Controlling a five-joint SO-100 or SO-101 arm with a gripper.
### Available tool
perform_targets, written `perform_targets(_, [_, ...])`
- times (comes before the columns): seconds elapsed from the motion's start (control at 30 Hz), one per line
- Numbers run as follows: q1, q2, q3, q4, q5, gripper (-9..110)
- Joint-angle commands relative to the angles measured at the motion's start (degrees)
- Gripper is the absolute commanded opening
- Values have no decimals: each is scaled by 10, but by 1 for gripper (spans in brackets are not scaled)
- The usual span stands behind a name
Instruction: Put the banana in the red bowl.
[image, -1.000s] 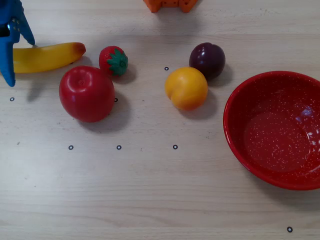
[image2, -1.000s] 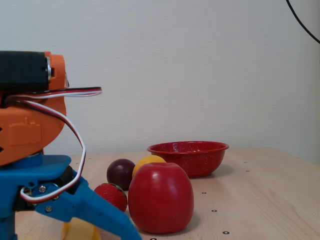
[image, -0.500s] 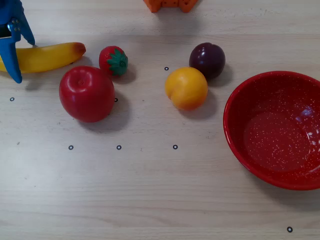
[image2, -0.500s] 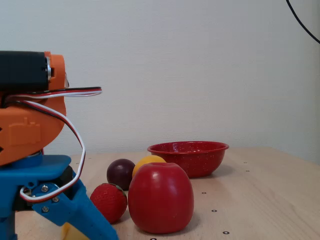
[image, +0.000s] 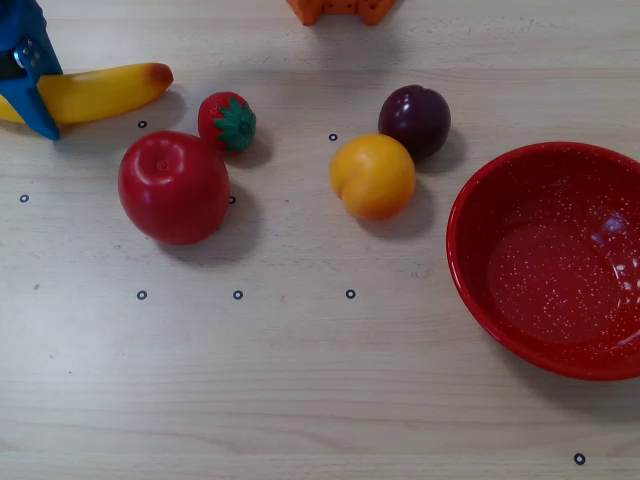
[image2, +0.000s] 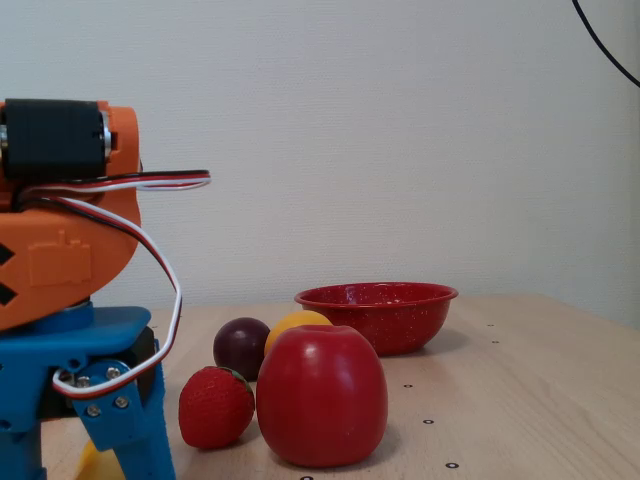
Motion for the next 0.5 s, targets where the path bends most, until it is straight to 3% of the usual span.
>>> perform_targets(0.0, [-7, 58, -59, -13, -24, 0])
perform_targets(0.47, [29, 164, -90, 91, -117, 0])
